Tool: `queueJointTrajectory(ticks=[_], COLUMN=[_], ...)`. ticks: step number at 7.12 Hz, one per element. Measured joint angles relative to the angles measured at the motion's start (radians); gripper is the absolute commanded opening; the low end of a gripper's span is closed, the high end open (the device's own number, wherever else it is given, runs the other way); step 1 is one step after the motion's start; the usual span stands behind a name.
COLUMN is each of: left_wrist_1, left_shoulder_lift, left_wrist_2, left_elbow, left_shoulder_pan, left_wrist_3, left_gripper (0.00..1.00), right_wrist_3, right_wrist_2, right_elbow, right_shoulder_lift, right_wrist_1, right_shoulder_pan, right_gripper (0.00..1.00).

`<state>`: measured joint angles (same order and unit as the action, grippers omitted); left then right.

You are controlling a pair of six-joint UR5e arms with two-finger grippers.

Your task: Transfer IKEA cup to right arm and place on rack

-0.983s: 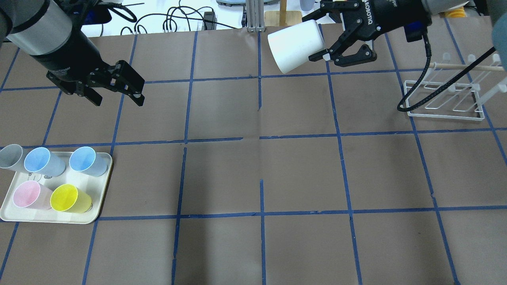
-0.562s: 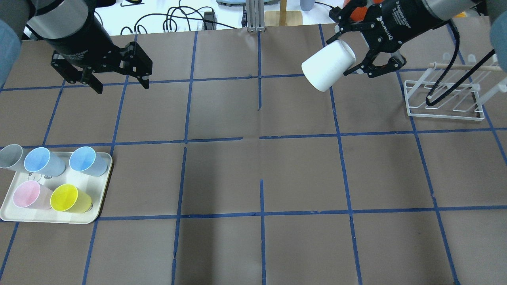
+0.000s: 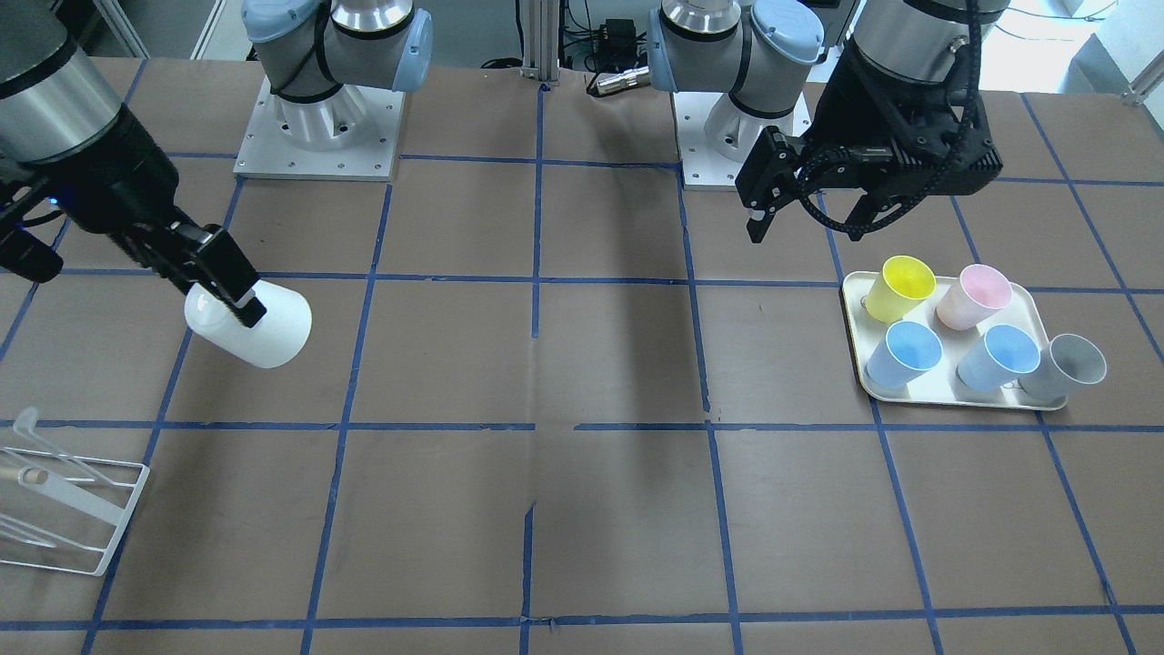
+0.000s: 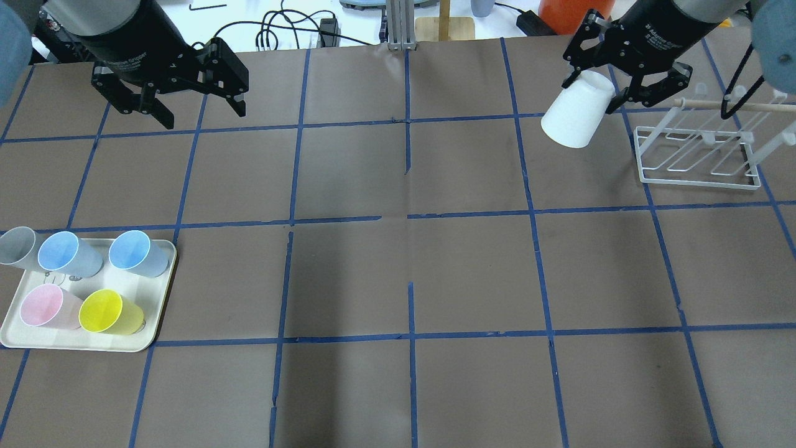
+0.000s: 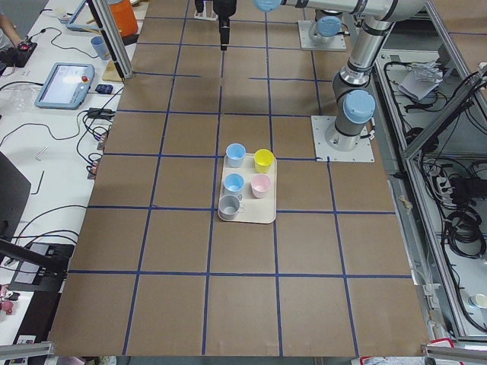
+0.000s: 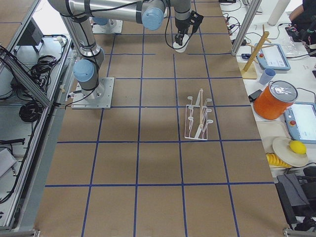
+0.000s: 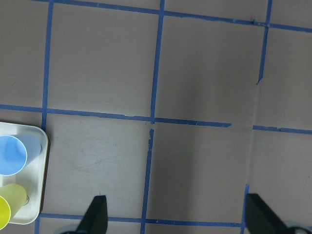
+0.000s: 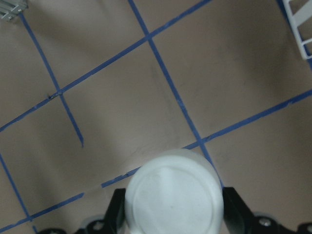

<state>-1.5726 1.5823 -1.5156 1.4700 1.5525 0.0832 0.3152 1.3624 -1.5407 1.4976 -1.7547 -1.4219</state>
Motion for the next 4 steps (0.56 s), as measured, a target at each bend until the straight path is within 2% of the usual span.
queueJointTrajectory(ticks=[2,4], left_wrist_1=[0.001,0.008], left_shoulder_lift=[-0.003,-0.002], left_wrist_2=[-0.007,-0.009], left_elbow=[0.001,0.006], left_shoulder_pan=[0.001,0.001], left_wrist_3=[-0.003,-0.005], left_gripper=[1.00,1.00], right_wrist_3=[-0.105,-0.258], right_wrist_2=[0.064,0.073], right_elbow=[0.089,0.134], right_shoulder_lift=[-0.072,-0.129], right_wrist_1=[-0.020,-0.036], right_shoulder_pan=[0.036,0.115], right_gripper=[0.23,0.24])
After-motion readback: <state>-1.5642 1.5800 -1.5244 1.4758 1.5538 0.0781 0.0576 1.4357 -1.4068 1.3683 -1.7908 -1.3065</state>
